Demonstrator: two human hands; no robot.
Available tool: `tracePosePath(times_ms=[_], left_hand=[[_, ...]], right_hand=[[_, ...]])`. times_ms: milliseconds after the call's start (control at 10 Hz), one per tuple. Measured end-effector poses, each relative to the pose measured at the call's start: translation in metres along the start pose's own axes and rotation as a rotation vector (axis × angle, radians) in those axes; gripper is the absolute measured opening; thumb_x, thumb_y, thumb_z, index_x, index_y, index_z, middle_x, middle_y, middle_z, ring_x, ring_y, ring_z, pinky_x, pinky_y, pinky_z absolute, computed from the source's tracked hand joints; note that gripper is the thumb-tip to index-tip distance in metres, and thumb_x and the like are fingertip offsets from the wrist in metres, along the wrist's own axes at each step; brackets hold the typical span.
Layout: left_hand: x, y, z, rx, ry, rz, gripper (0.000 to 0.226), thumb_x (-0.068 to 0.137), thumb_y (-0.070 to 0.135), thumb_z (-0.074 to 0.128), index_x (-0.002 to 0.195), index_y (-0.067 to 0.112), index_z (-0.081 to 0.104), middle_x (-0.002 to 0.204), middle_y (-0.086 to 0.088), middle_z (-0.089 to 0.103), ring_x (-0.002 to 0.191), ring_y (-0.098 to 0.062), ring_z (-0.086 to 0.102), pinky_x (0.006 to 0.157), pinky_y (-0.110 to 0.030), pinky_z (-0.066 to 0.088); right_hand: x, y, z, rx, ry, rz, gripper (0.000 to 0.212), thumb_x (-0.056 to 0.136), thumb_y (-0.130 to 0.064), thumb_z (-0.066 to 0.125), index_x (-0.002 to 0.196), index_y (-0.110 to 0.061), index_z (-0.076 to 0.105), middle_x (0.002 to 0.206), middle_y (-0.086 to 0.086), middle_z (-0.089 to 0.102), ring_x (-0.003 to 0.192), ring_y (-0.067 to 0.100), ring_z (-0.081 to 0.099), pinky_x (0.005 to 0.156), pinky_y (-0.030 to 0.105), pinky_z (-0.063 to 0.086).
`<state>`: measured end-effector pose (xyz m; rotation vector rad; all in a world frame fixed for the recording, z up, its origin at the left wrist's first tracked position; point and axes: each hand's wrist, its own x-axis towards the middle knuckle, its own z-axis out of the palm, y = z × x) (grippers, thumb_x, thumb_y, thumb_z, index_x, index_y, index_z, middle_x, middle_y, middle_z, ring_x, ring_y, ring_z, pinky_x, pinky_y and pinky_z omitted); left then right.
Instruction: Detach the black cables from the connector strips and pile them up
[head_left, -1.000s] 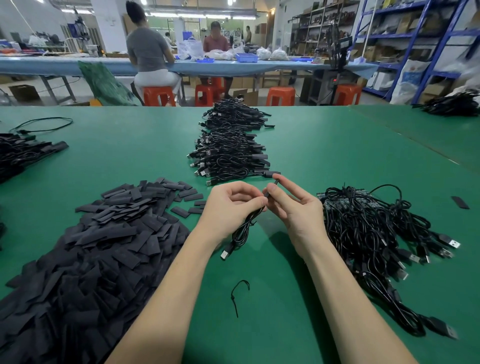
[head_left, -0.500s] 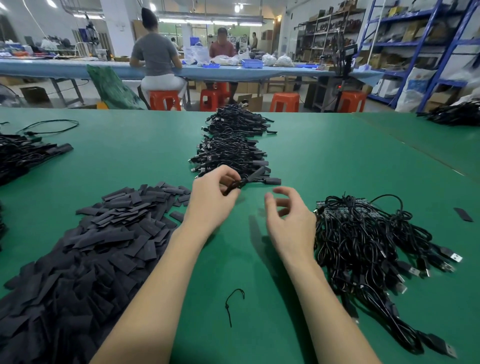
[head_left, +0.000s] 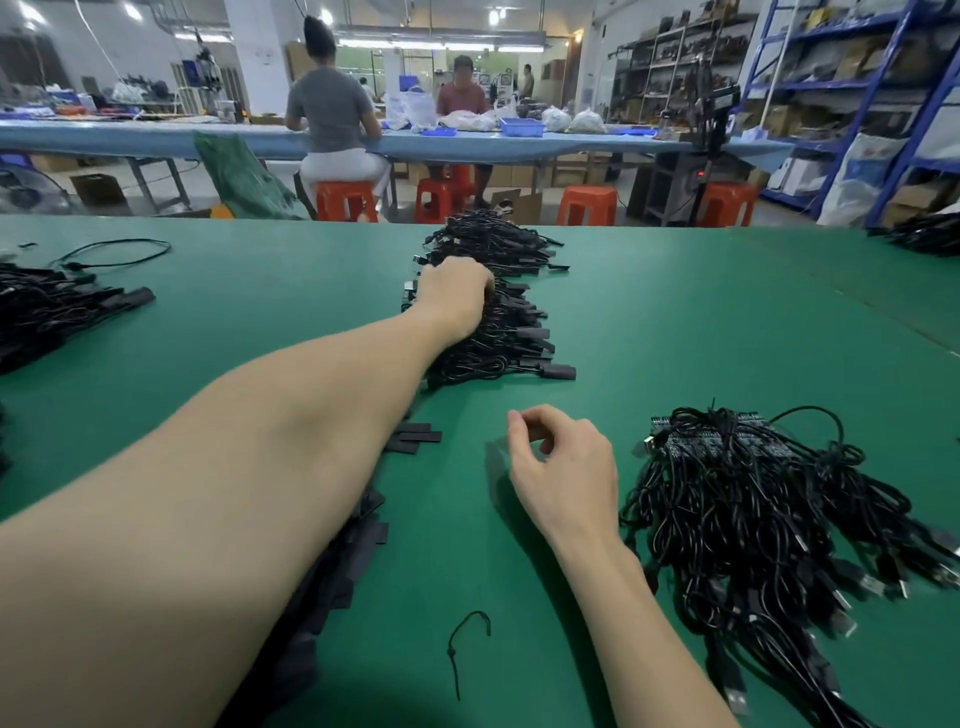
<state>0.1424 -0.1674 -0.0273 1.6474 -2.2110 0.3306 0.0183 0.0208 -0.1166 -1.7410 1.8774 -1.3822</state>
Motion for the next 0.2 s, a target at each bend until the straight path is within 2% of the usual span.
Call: tracePosePath(times_ms=[100,200], left_hand=[[0.000,-0.005,0.006,-0.002,-0.056,-0.032,0.034,0.100,0.018,0.053,0.133,0.021,0.062,0.131,-0.008,0.063,0.126,-0.032,0.049,0.105,-0.047,0.040],[-0.016,0.002,-0.005,-0.103,0.042,-0.019,0.042,0.099,0.031,0.055,0.140,0.021,0.054,0.137,-0.005,0.058,0.133,-0.029,0.041,0.108,-0.046,0.037]], right_hand=[[0.000,0.000,0.002,0.016,-0.005,0.002,0.025,0.097,-0.045,0.057,0.080,-0.031,0.068,0.067,-0.026,0.054,0.084,0.013,0.057,0.069,0.031,0.041],[0.000,-0.001,0.000,0.028,0.000,0.026,0.026,0.097,-0.045,0.058,0.077,-0.031,0.066,0.067,-0.025,0.058,0.082,0.013,0.060,0.069,0.031,0.044]])
